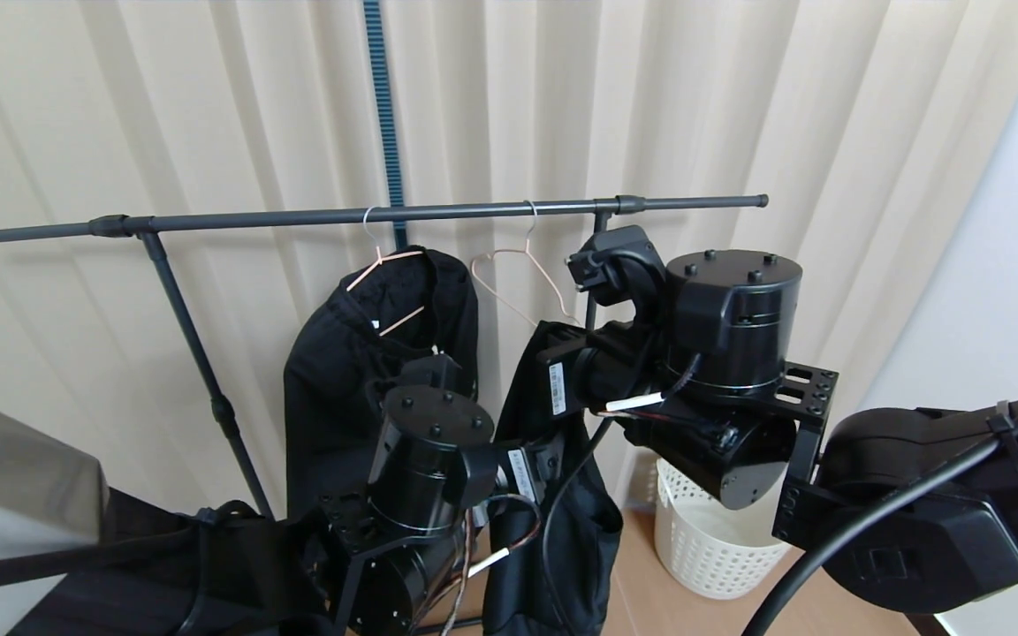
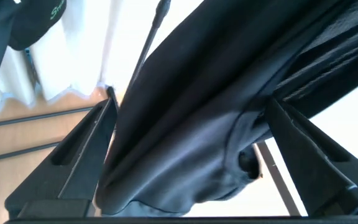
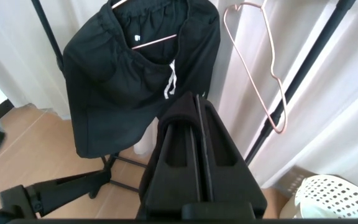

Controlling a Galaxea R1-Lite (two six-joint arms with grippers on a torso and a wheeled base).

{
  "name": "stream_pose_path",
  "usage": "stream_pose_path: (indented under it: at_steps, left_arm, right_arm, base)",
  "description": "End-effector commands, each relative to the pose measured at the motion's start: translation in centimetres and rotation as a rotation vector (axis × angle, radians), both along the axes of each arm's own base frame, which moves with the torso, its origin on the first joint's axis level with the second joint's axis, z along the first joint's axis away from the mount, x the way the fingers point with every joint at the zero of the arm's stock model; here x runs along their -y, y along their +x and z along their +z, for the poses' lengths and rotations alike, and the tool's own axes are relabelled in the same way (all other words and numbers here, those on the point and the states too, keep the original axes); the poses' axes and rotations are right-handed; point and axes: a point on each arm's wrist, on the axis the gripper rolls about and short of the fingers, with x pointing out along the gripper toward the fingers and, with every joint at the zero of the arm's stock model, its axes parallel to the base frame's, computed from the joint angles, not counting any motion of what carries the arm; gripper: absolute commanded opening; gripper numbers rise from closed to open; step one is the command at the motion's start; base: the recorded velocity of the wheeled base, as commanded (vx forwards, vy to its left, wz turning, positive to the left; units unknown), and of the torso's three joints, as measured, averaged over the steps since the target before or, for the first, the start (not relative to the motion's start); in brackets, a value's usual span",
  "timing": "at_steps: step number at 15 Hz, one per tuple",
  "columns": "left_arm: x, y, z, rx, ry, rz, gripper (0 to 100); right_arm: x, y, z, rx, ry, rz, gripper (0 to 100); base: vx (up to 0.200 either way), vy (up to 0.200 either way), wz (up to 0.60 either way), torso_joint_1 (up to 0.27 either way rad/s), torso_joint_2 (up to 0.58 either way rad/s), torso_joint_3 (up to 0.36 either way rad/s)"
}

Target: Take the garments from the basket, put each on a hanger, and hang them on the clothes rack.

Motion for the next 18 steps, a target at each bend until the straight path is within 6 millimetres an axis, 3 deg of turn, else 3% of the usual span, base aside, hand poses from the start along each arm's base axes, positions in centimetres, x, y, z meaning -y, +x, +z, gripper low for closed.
stream_pose_path:
  at_steps: [1, 4, 11, 18]
  left_arm:
    - [-0.2, -0.2, 0.9, 0.019, -0.021, 0.003, 100]
    - [-0.1, 0.0, 1.5, 0.037, -0.035, 0.013, 100]
    - [1.0, 1.4, -2.6, -0.004, 0.11, 0.057, 100]
    - [1.5, -0.2, -4.2, -0.031, 0.19, -0.006, 100]
  right_arm:
    - [-0.1, 0.1, -0.3, -0.006, -0.007, 0.0, 0]
    - [0.0, -0.1, -0.2, -0.006, -0.005, 0.001, 0]
    - [0.6, -0.7, 0.6, 0.009, 0.007, -0.012, 0]
    - [0.9, -0.3, 1.4, 0.046, 0.04, -0.042, 0]
  base:
    - [0.0, 0.0, 0.0, 0.0, 0.0, 0.0]
    - [0.0, 0.0, 0.0, 0.0, 0.0, 0.0]
    - [0.0, 0.0, 0.0, 0.0, 0.0, 0.0]
    - [0.0, 0.0, 0.0, 0.0, 0.0, 0.0]
